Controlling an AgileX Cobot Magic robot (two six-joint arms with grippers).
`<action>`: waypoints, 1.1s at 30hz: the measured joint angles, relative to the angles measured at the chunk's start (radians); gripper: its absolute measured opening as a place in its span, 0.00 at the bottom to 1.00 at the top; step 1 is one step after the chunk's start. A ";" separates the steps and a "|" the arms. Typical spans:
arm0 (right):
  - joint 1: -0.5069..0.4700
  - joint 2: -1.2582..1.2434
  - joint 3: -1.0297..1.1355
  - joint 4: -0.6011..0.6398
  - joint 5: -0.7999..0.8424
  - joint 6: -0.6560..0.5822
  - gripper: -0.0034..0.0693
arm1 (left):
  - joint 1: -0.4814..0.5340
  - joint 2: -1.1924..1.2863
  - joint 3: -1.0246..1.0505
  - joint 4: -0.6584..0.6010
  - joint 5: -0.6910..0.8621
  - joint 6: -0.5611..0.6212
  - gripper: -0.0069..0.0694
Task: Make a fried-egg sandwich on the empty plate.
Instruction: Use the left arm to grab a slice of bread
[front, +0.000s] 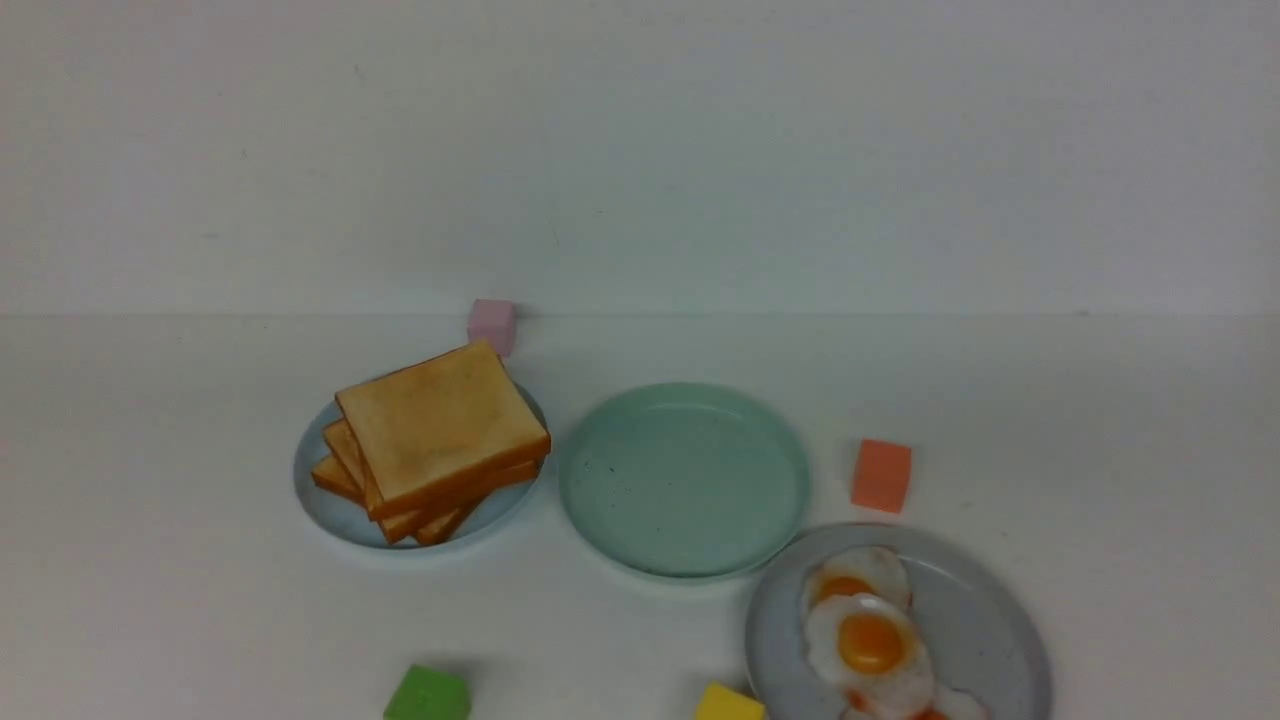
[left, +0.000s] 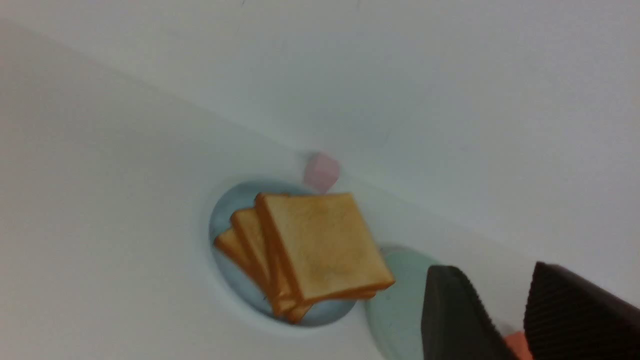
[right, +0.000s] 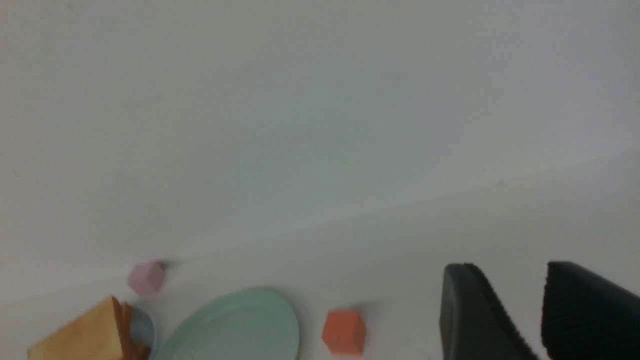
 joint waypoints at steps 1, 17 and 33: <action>0.000 0.016 0.004 0.015 0.022 -0.001 0.38 | 0.000 0.033 -0.001 -0.006 0.007 -0.001 0.40; 0.060 0.094 0.009 0.459 0.226 -0.399 0.38 | 0.000 0.593 -0.164 -0.427 0.159 0.193 0.40; 0.106 0.199 -0.037 0.463 0.467 -0.537 0.38 | 0.000 0.992 -0.441 -0.336 0.202 0.216 0.51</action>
